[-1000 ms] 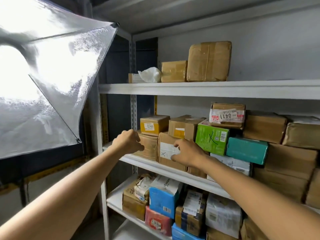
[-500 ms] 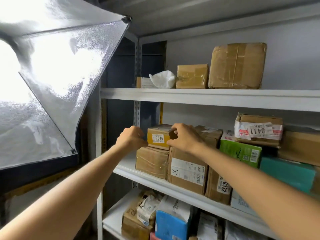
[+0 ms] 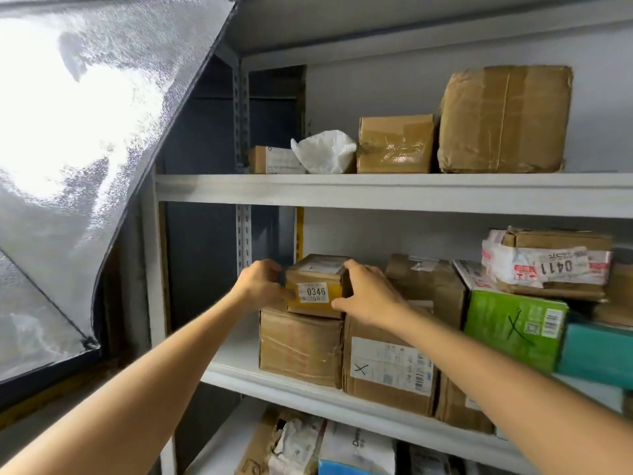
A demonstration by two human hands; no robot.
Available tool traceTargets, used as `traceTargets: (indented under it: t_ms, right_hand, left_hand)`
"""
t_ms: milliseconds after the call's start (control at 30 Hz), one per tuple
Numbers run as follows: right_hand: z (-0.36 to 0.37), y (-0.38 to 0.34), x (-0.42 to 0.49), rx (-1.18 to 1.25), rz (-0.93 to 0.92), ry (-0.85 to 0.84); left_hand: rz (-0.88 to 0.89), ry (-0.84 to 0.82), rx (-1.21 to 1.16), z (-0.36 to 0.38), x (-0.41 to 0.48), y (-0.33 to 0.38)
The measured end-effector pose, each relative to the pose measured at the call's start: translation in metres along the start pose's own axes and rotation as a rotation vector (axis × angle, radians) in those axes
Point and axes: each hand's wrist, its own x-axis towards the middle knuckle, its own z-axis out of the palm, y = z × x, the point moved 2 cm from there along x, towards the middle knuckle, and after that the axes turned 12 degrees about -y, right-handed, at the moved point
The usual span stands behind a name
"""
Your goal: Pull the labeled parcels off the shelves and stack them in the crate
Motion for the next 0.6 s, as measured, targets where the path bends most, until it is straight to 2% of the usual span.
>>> traceTargets:
  t_ms: [167,300,433,533,600]
  right_hand:
    - [0.014,-0.007,0.019,0.022,0.131,0.008]
    - [0.027,-0.011,0.029,0.123,0.183,0.045]
    - [0.031,-0.016,0.033,0.373,0.224,0.129]
    - [0.032,-0.019,0.028,0.62,0.215,0.266]
    - [0.036,-0.017,0.025,0.674,0.198,0.341]
  left_hand:
    - [0.096,-0.127,-0.172,0.005,0.025,-0.018]
    - [0.129,-0.126,-0.308,0.011,0.03,-0.025]
    - [0.14,-0.101,-0.469,0.008,0.017,-0.028]
    - [0.166,-0.034,-0.681,0.003,-0.001,-0.025]
    - [0.197,0.024,-0.74,0.001,-0.011,-0.025]
